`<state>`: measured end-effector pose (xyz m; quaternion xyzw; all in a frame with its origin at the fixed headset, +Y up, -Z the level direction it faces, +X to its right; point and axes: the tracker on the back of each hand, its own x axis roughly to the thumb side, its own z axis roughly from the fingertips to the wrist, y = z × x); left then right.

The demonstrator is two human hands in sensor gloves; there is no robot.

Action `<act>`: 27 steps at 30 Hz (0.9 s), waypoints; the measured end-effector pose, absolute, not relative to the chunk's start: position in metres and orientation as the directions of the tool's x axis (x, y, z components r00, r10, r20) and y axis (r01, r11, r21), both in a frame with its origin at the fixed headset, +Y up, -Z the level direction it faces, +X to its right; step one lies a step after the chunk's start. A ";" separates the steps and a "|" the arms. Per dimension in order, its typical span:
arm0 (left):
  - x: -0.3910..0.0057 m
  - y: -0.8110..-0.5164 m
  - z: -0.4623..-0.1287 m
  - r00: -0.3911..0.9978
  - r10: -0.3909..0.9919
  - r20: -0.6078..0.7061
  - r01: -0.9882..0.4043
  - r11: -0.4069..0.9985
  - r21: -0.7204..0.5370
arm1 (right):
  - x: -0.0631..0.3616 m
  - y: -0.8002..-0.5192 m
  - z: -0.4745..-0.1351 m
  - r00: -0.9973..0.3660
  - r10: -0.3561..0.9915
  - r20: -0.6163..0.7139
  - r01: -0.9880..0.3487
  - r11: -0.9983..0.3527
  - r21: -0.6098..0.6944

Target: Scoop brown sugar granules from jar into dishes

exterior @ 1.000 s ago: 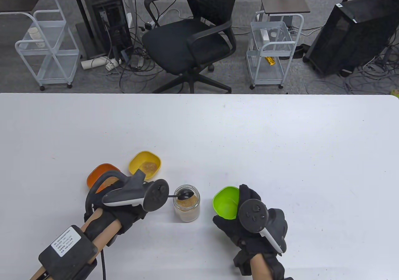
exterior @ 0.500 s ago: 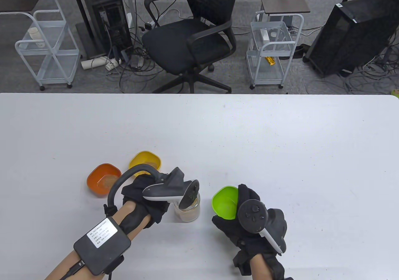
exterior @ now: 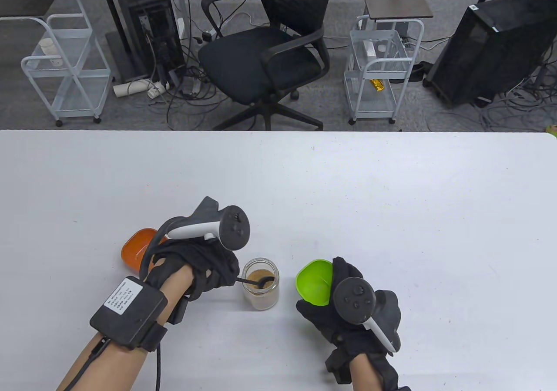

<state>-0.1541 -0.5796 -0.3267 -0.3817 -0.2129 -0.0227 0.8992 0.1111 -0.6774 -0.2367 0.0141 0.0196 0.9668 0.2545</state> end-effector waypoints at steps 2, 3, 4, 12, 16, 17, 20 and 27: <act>-0.159 -0.580 -0.328 0.906 0.165 0.389 0.171 0.699 -0.694 | 0.111 -0.677 -0.237 -0.871 0.491 0.016 -0.490 -0.870 0.045; -0.161 -0.580 -0.328 0.908 0.175 0.382 0.160 0.697 -0.699 | 0.112 -0.677 -0.237 -0.870 0.493 0.016 -0.492 -0.870 0.045; -0.163 -0.580 -0.328 0.908 0.186 0.375 0.149 0.694 -0.705 | 0.112 -0.678 -0.237 -0.869 0.494 0.015 -0.493 -0.869 0.046; -0.179 -0.572 -0.326 0.923 0.174 0.342 0.126 0.705 -0.698 | 0.112 -0.678 -0.238 -0.872 0.489 0.016 -0.488 -0.872 0.047; -0.190 -0.568 -0.325 0.920 0.223 0.323 0.072 0.713 -0.697 | 0.111 -0.678 -0.238 -0.874 0.486 0.020 -0.485 -0.873 0.047; -0.192 -0.568 -0.325 0.919 0.233 0.319 0.060 0.715 -0.696 | 0.111 -0.678 -0.238 -0.874 0.486 0.021 -0.485 -0.873 0.048; -0.203 -0.567 -0.325 0.910 0.297 0.290 -0.005 0.706 -0.708 | 0.111 -0.678 -0.238 -0.874 0.485 0.023 -0.483 -0.874 0.049; -0.222 -0.564 -0.322 0.883 0.386 0.268 -0.094 0.704 -0.704 | 0.110 -0.677 -0.237 -0.877 0.478 0.038 -0.478 -0.878 0.024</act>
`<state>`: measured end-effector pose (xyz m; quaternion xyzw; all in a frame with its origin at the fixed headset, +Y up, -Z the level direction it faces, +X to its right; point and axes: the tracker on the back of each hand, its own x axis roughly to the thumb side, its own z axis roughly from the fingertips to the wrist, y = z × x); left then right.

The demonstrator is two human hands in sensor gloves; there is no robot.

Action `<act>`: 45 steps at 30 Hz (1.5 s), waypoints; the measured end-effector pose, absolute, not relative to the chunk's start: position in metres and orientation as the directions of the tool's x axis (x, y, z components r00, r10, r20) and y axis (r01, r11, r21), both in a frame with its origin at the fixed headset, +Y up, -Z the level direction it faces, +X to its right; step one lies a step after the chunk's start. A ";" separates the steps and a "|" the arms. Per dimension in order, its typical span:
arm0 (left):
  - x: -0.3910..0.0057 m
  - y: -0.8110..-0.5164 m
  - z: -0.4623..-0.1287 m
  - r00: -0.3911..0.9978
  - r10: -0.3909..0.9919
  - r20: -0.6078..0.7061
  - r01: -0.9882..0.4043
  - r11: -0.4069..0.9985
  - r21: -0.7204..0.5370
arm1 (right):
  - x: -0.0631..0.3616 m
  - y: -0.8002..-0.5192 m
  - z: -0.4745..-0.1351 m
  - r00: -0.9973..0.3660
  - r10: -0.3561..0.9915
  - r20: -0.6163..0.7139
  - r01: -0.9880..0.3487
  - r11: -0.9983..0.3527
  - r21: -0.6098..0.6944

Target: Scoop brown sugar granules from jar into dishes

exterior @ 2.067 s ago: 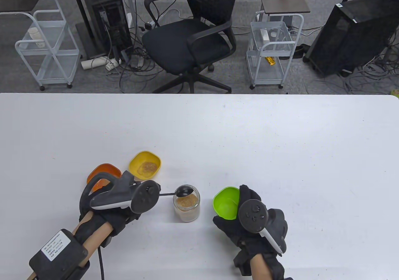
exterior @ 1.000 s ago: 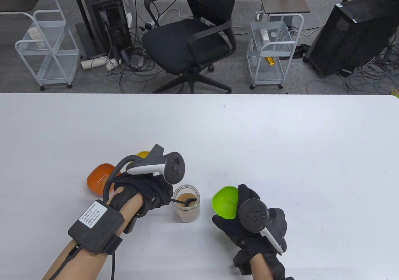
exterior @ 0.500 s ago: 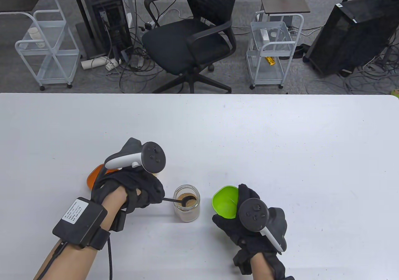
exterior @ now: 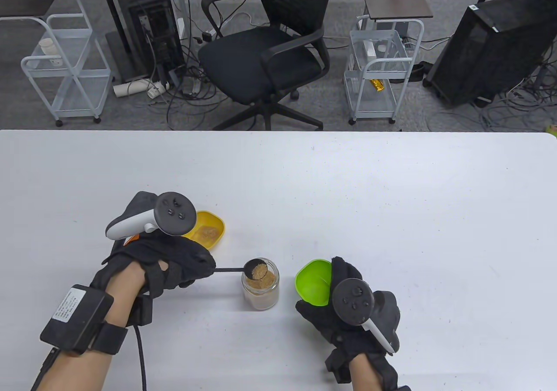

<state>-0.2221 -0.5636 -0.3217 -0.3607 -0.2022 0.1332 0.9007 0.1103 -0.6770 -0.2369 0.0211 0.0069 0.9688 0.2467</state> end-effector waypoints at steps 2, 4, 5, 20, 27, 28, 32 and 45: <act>-0.224 -0.560 -0.320 0.875 0.399 0.276 -0.107 0.714 -0.691 | 0.109 -0.677 -0.237 -0.876 0.480 0.046 -0.479 -0.878 0.030; -0.224 -0.557 -0.318 0.864 0.415 0.286 -0.126 0.727 -0.675 | 0.107 -0.678 -0.236 -0.880 0.471 0.058 -0.470 -0.882 0.041; -0.224 -0.555 -0.317 0.854 0.424 0.302 -0.133 0.738 -0.661 | 0.106 -0.679 -0.237 -0.881 0.469 0.061 -0.467 -0.883 0.045; -0.146 -0.564 -0.282 0.798 0.181 0.575 0.055 0.928 -0.369 | 0.106 -0.680 -0.236 -0.866 0.492 0.088 -0.492 -0.870 0.029; -0.132 -0.575 -0.254 0.758 -0.016 0.652 0.088 0.993 -0.077 | 0.109 -0.680 -0.236 -0.844 0.530 0.081 -0.530 -0.848 0.019; -0.133 -0.577 -0.252 0.756 -0.036 0.653 0.079 0.996 -0.037 | 0.109 -0.680 -0.236 -0.838 0.539 0.080 -0.540 -0.842 0.015; -0.139 -0.587 -0.240 0.753 -0.123 0.647 0.078 0.992 0.098 | 0.112 -0.680 -0.236 -0.815 0.575 0.075 -0.576 -0.817 0.000; -0.145 -0.612 -0.222 0.734 -0.248 0.632 0.041 0.945 0.324 | 0.113 -0.681 -0.238 -0.799 0.596 0.077 -0.597 -0.802 0.016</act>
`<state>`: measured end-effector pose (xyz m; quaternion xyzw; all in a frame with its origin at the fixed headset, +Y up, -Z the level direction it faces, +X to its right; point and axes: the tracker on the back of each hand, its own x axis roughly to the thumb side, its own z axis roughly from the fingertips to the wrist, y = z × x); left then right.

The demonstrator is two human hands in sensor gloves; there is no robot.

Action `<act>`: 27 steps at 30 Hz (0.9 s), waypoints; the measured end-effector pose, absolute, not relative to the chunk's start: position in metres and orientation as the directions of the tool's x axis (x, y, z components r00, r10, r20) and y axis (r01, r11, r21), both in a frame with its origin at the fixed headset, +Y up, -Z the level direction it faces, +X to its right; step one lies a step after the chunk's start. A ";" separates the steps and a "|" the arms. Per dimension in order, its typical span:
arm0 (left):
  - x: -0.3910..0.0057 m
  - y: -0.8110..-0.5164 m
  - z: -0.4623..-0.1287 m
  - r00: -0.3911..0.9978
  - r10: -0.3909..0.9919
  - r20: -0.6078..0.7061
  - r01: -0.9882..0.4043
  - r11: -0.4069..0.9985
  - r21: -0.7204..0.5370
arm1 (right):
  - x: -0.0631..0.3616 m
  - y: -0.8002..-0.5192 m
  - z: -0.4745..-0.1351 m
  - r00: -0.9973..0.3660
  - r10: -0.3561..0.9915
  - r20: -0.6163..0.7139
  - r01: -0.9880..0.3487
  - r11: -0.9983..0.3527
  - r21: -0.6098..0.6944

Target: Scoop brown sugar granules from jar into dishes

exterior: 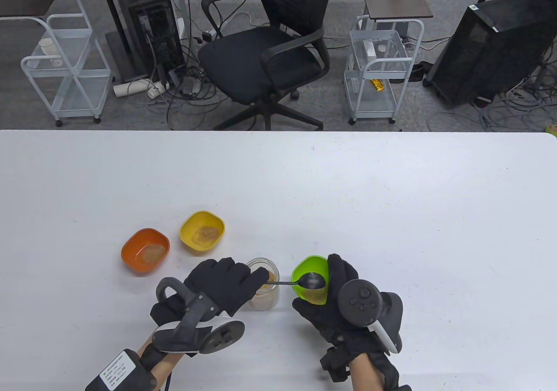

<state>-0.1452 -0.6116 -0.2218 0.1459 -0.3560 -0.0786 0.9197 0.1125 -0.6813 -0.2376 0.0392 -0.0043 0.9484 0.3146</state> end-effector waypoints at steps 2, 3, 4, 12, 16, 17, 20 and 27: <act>-0.148 -0.611 -0.223 0.740 -0.230 0.632 0.026 0.949 0.315 | 0.113 -0.681 -0.237 -0.797 0.599 0.078 -0.599 -0.800 0.019; -0.150 -0.611 -0.224 0.748 -0.201 0.632 0.005 0.955 0.298 | 0.112 -0.681 -0.237 -0.797 0.598 0.079 -0.599 -0.801 0.019; -0.154 -0.610 -0.225 0.755 -0.173 0.632 -0.019 0.958 0.285 | 0.112 -0.681 -0.237 -0.798 0.597 0.079 -0.597 -0.802 0.020; -0.197 -0.605 -0.239 0.805 0.117 0.582 -0.259 0.951 0.167 | 0.111 -0.682 -0.237 -0.800 0.594 0.085 -0.594 -0.804 0.033; -0.222 -0.609 -0.243 0.803 0.255 0.539 -0.374 0.920 0.122 | 0.110 -0.682 -0.237 -0.802 0.591 0.085 -0.590 -0.806 0.038; -0.230 -0.610 -0.245 0.799 0.298 0.523 -0.409 0.906 0.109 | 0.110 -0.682 -0.237 -0.803 0.589 0.085 -0.588 -0.808 0.039; -0.249 -0.616 -0.247 0.795 0.369 0.482 -0.470 0.877 0.103 | 0.109 -0.682 -0.237 -0.806 0.586 0.087 -0.585 -0.810 0.042; -0.274 -0.644 -0.247 0.763 0.463 0.451 -0.557 0.825 0.095 | 0.107 -0.682 -0.237 -0.811 0.578 0.092 -0.576 -0.816 0.048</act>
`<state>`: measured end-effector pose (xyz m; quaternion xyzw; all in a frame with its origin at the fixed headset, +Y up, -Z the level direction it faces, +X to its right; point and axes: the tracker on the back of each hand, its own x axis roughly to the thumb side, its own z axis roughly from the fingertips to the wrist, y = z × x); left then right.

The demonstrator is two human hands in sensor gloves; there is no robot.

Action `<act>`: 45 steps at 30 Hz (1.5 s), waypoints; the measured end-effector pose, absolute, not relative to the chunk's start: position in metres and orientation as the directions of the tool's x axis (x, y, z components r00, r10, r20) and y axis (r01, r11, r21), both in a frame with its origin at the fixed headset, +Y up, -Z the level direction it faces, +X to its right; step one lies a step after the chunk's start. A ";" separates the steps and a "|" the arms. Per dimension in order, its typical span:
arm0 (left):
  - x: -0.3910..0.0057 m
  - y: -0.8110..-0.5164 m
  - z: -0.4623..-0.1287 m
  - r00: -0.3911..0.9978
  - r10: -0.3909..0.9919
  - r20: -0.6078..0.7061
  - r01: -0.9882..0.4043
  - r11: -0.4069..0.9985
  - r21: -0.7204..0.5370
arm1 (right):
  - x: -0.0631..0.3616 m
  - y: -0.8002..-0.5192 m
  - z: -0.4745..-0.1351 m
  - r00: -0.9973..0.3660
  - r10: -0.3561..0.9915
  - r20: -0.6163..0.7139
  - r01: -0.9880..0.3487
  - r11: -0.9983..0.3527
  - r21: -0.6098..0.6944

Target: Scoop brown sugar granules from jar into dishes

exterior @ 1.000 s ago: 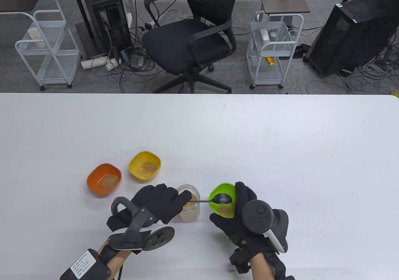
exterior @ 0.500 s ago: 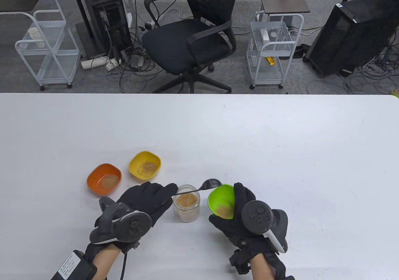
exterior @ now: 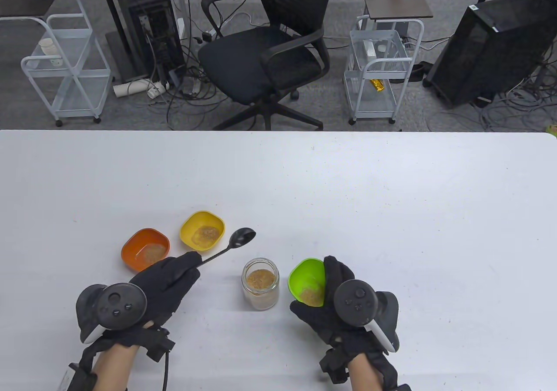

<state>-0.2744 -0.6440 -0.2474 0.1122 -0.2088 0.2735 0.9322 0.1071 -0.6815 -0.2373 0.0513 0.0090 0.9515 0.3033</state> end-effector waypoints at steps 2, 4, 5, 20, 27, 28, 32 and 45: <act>-0.276 -0.653 -0.248 0.745 0.489 0.454 -0.579 0.811 0.077 | 0.107 -0.682 -0.237 -0.812 0.576 0.094 -0.574 -0.817 0.048; -0.277 -0.659 -0.250 0.723 0.511 0.465 -0.583 0.812 0.014 | 0.106 -0.682 -0.237 -0.815 0.572 0.095 -0.570 -0.820 0.050; -0.277 -0.659 -0.249 0.720 0.509 0.471 -0.576 0.817 -0.002 | 0.106 -0.682 -0.237 -0.817 0.569 0.095 -0.567 -0.822 0.052; -0.274 -0.663 -0.233 0.752 0.472 0.459 -0.555 0.830 0.057 | 0.100 -0.671 -0.257 -0.908 0.416 0.047 -0.411 -0.907 0.090; -0.273 -0.665 -0.235 0.749 0.493 0.442 -0.568 0.822 0.045 | 0.103 -0.655 -0.299 -0.941 0.337 0.016 -0.334 -0.937 0.097; -0.273 -0.666 -0.235 0.753 0.492 0.437 -0.565 0.824 0.045 | 0.104 -0.656 -0.308 -0.945 0.326 0.007 -0.323 -0.941 0.102; -0.273 -0.668 -0.236 0.759 0.496 0.422 -0.562 0.826 0.040 | 0.104 -0.662 -0.335 -0.951 0.308 -0.018 -0.308 -0.944 0.118; -0.280 -0.670 -0.236 0.780 0.503 0.372 -0.557 0.829 0.047 | 0.110 -0.688 -0.392 -0.963 0.263 -0.055 -0.268 -0.953 0.138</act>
